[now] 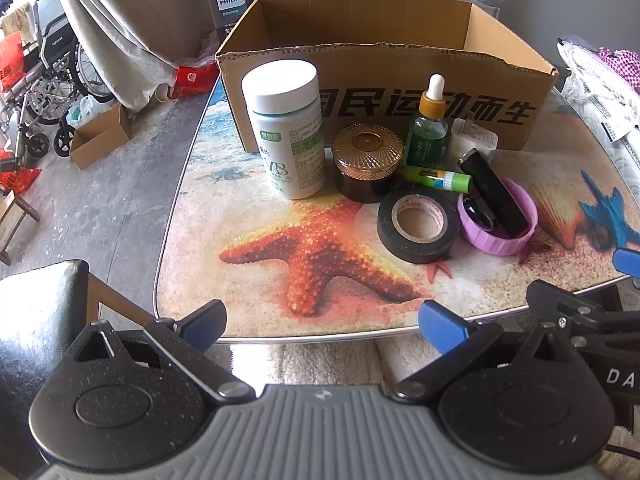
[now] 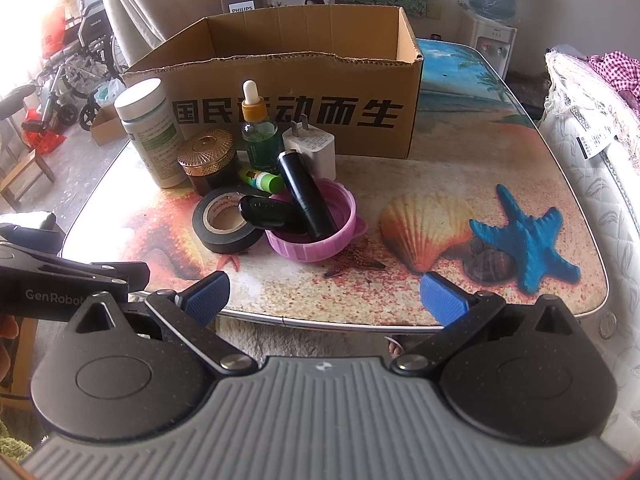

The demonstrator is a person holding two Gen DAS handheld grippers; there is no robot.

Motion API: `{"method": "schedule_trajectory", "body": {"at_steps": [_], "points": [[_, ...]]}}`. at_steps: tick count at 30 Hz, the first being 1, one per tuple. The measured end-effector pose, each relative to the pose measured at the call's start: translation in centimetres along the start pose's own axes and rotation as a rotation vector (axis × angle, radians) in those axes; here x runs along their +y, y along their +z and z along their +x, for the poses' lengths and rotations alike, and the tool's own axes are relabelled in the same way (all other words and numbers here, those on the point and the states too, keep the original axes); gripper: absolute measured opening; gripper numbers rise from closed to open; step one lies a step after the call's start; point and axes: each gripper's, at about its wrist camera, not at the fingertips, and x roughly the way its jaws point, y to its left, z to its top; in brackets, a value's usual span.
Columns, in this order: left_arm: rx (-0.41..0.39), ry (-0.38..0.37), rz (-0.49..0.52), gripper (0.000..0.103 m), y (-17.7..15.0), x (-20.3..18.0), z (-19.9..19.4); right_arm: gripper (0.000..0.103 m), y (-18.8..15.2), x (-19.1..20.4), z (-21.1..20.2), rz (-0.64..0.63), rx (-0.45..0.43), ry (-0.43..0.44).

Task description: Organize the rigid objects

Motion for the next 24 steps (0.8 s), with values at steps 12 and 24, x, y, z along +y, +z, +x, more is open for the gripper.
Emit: {"method": "schedule_trajectory", "body": {"at_steps": [12,24], "points": [[0.004,-0.001,0.003,0.103,-0.12,-0.14,-0.02,0.102,-0.08,0.01,0.01,0.001,0.001,0.001],[0.007,0.000,0.004,0.103,-0.06,-0.22,0.00,0.102,-0.11,0.10,0.01,0.000,-0.001,0.001]]}}
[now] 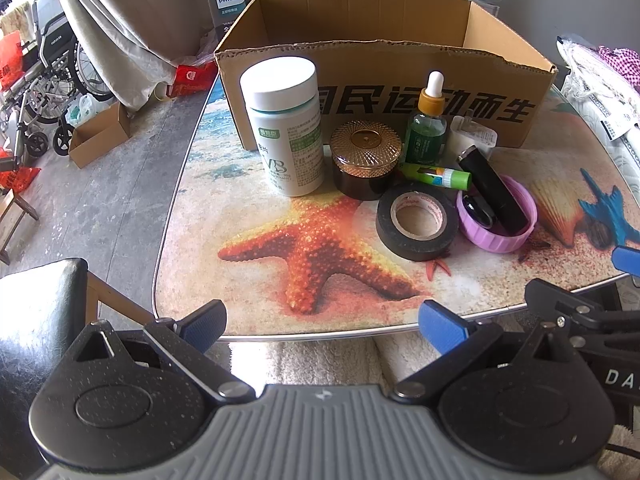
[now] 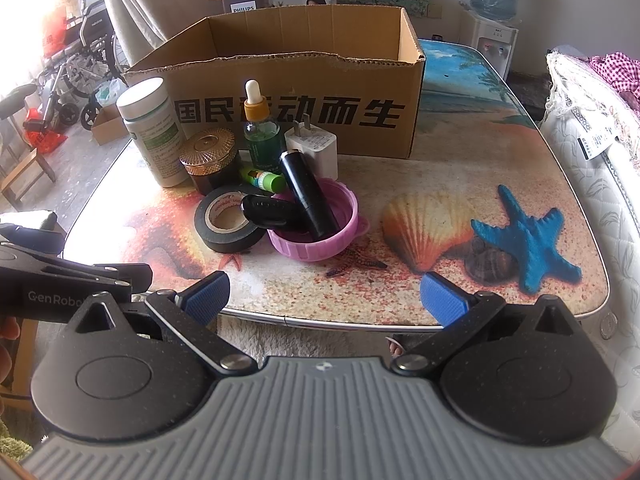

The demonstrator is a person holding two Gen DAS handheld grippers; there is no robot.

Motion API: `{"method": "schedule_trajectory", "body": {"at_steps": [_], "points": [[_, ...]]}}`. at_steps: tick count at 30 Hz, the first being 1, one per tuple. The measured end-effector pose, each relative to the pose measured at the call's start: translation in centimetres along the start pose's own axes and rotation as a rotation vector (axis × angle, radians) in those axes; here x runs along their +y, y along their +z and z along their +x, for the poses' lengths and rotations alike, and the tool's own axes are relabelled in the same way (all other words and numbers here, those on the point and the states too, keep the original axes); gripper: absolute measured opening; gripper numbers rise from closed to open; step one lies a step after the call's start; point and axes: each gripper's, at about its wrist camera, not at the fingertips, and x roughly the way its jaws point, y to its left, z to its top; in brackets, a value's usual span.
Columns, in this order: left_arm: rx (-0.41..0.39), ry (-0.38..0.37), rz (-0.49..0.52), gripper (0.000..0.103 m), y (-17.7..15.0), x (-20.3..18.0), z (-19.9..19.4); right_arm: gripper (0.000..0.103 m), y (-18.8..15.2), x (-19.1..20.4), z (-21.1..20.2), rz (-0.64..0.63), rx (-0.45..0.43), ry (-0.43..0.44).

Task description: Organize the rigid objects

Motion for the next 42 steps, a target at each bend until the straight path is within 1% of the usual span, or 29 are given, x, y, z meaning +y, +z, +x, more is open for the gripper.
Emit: {"method": "schedule_trajectory", "body": {"at_steps": [14,25,28,32,33,35,36,37,42], "points": [[0.008,0.001,0.004,0.103,0.1,0.0,0.2,0.102,0.4,0.1,0.1,-0.013,-0.013,-0.008],[0.028,-0.003,0.010,0.103,1.6,0.0,1.3,0.102,1.6,-0.4,0.7,-0.054,-0.047,-0.024],[0.034,-0.005,0.013,0.103,2.0,-0.1,1.7,0.102,2.1,-0.7,0.9,-0.061,-0.054,-0.020],[0.037,-0.010,0.021,0.103,2.6,-0.1,2.2,0.102,2.8,-1.5,0.9,-0.052,-0.084,0.001],[0.036,-0.014,0.026,0.103,2.8,-0.2,2.2,0.102,3.1,-2.1,0.8,-0.049,-0.106,0.008],[0.023,-0.030,0.042,0.103,3.0,-0.4,2.3,0.102,3.2,-2.3,0.7,-0.051,-0.118,0.015],[0.011,-0.041,0.053,0.103,3.2,-0.6,2.3,0.102,3.5,-2.9,0.5,-0.056,-0.142,0.028],[-0.004,-0.055,0.059,0.103,3.2,-0.7,2.3,0.102,3.5,-2.9,0.5,-0.056,-0.142,0.028],[-0.087,-0.151,0.108,0.103,3.6,-1.6,2.0,0.102,3.8,-4.7,-0.2,-0.061,-0.196,0.064]]}}
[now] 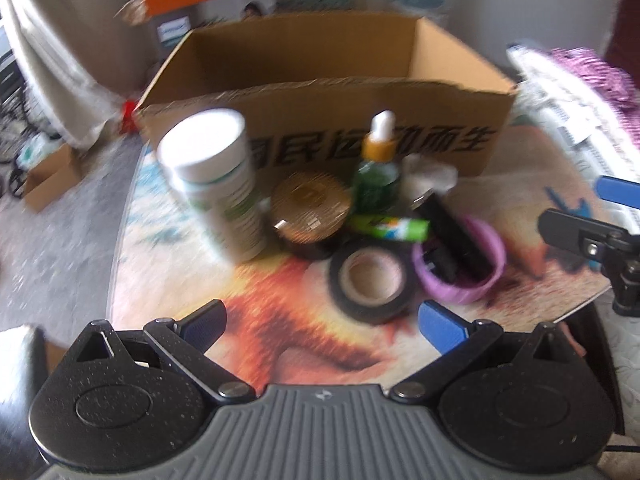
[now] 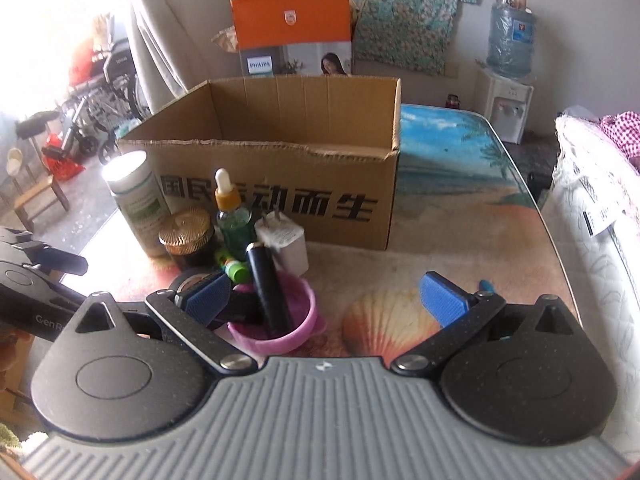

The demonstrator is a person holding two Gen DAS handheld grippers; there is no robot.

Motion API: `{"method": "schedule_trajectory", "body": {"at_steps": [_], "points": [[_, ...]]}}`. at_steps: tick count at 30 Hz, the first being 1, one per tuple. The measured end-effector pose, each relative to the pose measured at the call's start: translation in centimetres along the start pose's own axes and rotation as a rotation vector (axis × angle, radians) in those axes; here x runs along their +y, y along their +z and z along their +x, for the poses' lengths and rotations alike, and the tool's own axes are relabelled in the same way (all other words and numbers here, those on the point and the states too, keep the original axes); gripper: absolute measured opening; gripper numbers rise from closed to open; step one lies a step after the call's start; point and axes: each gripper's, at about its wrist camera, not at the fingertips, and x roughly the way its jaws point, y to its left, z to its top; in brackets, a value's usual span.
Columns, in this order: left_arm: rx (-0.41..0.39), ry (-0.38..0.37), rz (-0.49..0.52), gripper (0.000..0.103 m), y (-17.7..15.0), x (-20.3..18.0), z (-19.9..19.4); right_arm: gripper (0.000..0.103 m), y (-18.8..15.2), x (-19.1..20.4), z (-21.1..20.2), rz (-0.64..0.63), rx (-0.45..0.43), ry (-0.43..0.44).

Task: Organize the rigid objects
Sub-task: 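Reach the right gripper into the pink bowl and grasp a black tube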

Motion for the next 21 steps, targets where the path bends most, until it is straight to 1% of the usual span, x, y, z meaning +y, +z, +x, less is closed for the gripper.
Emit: {"method": "schedule_trajectory", "body": {"at_steps": [3,5,7,8,9,10,11,12,13,14,16,17,18,19,20,21], "points": [[-0.047,-0.075,0.022,0.102,0.2,-0.7,-0.1,0.102,0.0,-0.8,-0.6,0.009,-0.036,0.039],[-0.078,-0.108,0.043,0.100,0.2,-1.3,-0.2,0.102,0.1,-1.2,-0.9,0.026,-0.055,0.078],[-0.094,-0.124,0.073,0.092,0.4,-2.0,-0.2,0.101,0.2,-1.5,-0.8,0.047,-0.063,0.118],[-0.101,-0.131,0.086,0.090,0.5,-2.4,-0.2,0.100,0.4,-1.6,-0.4,0.066,-0.059,0.165],[-0.107,-0.142,0.096,0.087,0.5,-2.7,-0.2,0.097,0.4,-1.6,-0.4,0.066,-0.059,0.165],[-0.109,-0.155,0.104,0.084,0.7,-3.1,-0.1,0.093,0.5,-1.6,-0.1,0.073,-0.051,0.186],[-0.111,-0.173,0.108,0.083,0.9,-3.2,-0.1,0.091,0.7,-1.6,0.3,0.079,-0.041,0.208],[-0.117,-0.191,0.109,0.082,1.0,-3.5,0.0,0.085,0.8,-1.5,0.6,0.084,-0.031,0.226],[-0.119,-0.206,0.111,0.078,1.1,-3.7,0.0,0.077,1.0,-1.4,1.1,0.089,-0.017,0.245],[-0.123,-0.219,0.117,0.075,1.2,-3.9,0.2,0.074,1.2,-1.3,1.6,0.093,-0.002,0.263],[-0.124,-0.240,0.124,0.063,1.3,-4.4,0.4,0.061,1.6,-1.0,2.8,0.100,0.035,0.290],[-0.121,-0.250,0.125,0.061,1.4,-4.5,0.6,0.058,1.8,-0.9,3.5,0.102,0.053,0.304],[-0.120,-0.259,0.128,0.057,1.5,-4.7,0.8,0.051,1.9,-0.8,4.1,0.102,0.072,0.312],[-0.119,-0.266,0.130,0.055,1.6,-4.8,1.0,0.047,2.1,-0.7,4.7,0.102,0.090,0.320],[-0.121,-0.271,0.130,0.054,1.7,-4.9,1.1,0.046,2.2,-0.6,5.2,0.101,0.108,0.326],[-0.120,-0.277,0.130,0.050,1.8,-5.0,1.2,0.042,2.3,-0.6,5.7,0.100,0.125,0.331]]}}
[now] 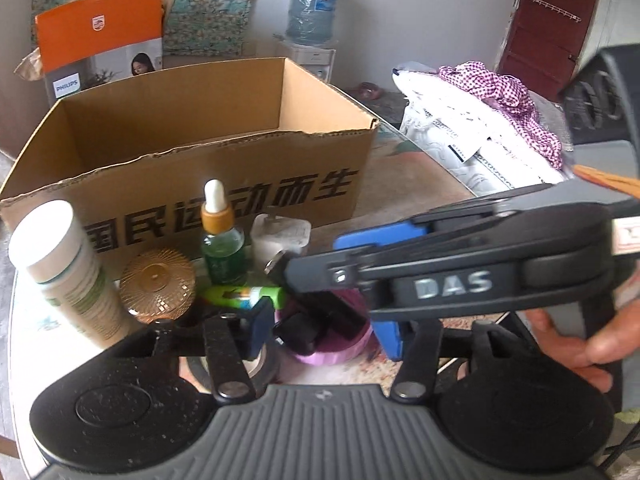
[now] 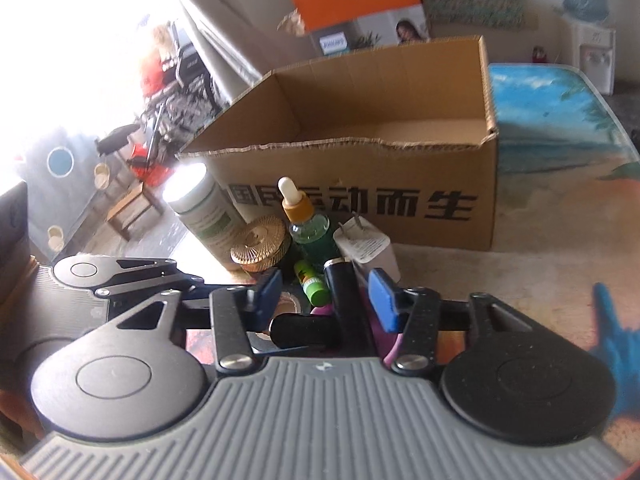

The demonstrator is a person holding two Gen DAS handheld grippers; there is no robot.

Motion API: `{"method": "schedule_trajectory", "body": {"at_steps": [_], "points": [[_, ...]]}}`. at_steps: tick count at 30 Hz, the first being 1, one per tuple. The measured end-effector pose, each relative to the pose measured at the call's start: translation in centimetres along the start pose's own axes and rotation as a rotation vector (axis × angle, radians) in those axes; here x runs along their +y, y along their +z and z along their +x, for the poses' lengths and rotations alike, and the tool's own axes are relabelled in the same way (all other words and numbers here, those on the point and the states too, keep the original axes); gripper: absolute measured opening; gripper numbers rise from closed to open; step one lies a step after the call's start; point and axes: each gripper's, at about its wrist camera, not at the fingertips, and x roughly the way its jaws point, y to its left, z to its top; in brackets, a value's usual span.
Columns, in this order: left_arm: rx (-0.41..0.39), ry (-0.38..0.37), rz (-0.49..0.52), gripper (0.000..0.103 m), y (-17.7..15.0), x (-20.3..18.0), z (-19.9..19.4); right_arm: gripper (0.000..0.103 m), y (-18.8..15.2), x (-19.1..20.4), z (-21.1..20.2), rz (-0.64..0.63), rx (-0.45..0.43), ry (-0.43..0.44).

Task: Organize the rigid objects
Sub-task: 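Reach the right gripper into the pink bowl and grasp a black tube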

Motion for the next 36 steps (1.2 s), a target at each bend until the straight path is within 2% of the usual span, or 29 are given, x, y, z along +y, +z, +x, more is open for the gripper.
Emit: {"method": "schedule_trajectory", "body": {"at_steps": [4,9,15,24,29,36], "points": [[0.009,-0.010,-0.007,0.044,0.3,0.1,0.5,0.028,0.6,-0.2,1.6,-0.009,0.055,0.009],[0.030,-0.023,-0.002,0.037,0.4,0.2,1.2,0.021,0.9,-0.8,3.2,0.007,0.116,0.021],[0.045,-0.024,0.009,0.037,0.5,0.3,1.7,0.020,0.9,-1.1,4.7,0.007,0.146,0.016],[0.088,-0.048,-0.016,0.046,1.2,0.9,2.8,0.020,1.2,-1.8,5.2,0.035,0.144,0.044],[0.105,-0.042,-0.013,0.047,1.2,0.4,3.5,0.019,0.9,-2.8,4.5,0.105,0.142,0.076],[0.062,-0.001,0.009,0.035,1.0,-0.2,3.4,0.019,-0.1,-4.5,3.3,0.210,0.117,0.130]]}}
